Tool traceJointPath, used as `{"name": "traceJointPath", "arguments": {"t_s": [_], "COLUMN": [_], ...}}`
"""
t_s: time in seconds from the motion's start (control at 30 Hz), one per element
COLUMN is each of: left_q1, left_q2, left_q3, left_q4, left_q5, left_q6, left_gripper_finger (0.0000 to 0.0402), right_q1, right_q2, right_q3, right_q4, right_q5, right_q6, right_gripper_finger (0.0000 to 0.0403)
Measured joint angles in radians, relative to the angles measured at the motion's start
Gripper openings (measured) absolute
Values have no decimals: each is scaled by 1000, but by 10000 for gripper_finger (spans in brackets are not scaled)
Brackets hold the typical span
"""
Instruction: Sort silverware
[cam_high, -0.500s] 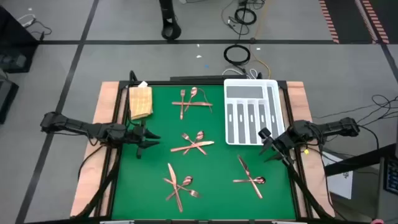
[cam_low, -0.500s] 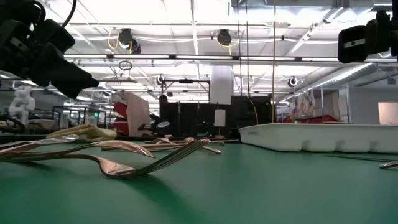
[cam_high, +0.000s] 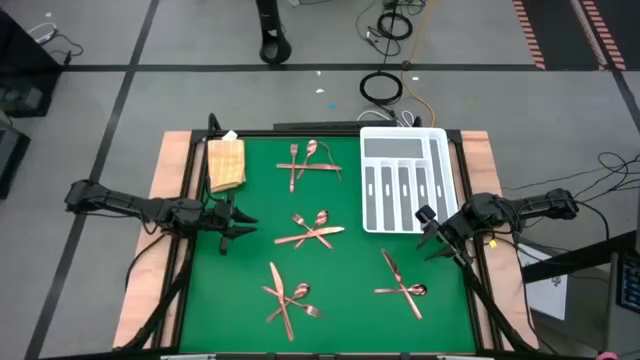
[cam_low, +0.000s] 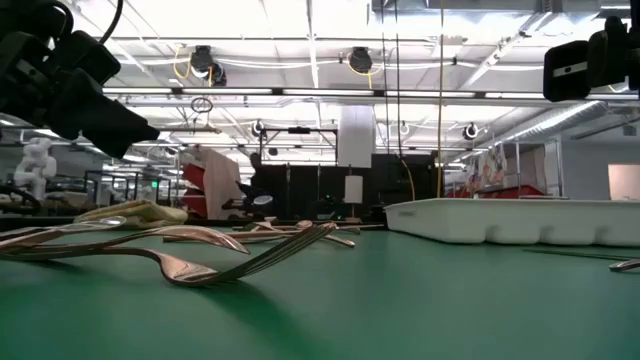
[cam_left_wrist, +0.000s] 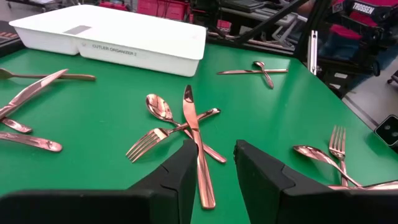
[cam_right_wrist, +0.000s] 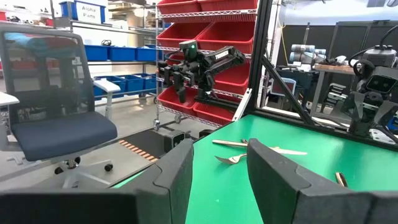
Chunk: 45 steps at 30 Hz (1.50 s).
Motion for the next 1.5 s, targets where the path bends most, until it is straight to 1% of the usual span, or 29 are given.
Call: {"name": "traceJointPath", "arguments": {"t_s": [0.93,1.0,1.07,1.17,1.23,1.3,1.37,1.43,1.5], "left_q1": [0,0,0,0,0,0,0,0,0], "left_q2": [0,0,0,0,0,0,0,0,0], "left_q3": [0,0,0,0,0,0,0,0,0], "left_q4": [0,0,0,0,0,-1,0,-1,0], "left_q5": [0,0,0,0,0,0,0,0,0], "left_q6": [0,0,0,0,0,0,0,0,0], "left_gripper_finger": [115,115,115,115,115,115,115,115,115], "right_q1": [0,0,0,0,0,0,0,0,0], "right_q2": [0,0,0,1,1,1,1,1,1], "right_q3": [0,0,0,0,0,0,0,0,0], "right_q4": [0,16,55,116,152,196,265,345,428], "right_q5": [0,23,60,53,58,93,161,281,436], "right_q6": [0,0,30,185,250,259,258,264,286], "right_gripper_finger": [141,141,141,141,141,141,141,141,141]}}
